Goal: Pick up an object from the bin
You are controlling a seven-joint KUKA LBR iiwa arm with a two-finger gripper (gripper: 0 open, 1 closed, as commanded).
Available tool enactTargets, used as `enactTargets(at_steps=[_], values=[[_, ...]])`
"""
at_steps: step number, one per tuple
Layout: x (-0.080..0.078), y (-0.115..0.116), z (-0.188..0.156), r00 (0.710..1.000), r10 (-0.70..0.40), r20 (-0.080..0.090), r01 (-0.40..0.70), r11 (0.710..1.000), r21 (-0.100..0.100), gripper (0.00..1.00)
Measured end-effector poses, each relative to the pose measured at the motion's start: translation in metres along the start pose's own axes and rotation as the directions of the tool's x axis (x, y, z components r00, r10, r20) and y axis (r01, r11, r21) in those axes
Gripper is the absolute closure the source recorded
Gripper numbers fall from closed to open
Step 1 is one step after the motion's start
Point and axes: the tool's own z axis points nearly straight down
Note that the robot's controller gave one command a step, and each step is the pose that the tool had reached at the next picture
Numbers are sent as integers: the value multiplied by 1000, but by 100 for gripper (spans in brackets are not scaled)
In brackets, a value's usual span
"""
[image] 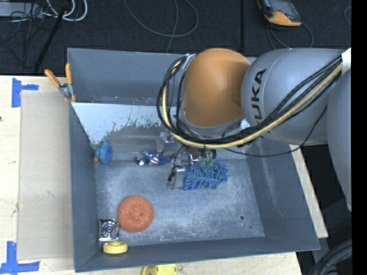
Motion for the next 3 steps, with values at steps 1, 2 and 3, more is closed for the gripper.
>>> enactTargets(at_steps=[1,2,3], values=[[3,-30,33,998,-71,1,71,998,1,0],[-7,-68,58,1000,-4,0,4,1000,1,0],[-18,-103,70,999,-55,1,55,999,0,100]])
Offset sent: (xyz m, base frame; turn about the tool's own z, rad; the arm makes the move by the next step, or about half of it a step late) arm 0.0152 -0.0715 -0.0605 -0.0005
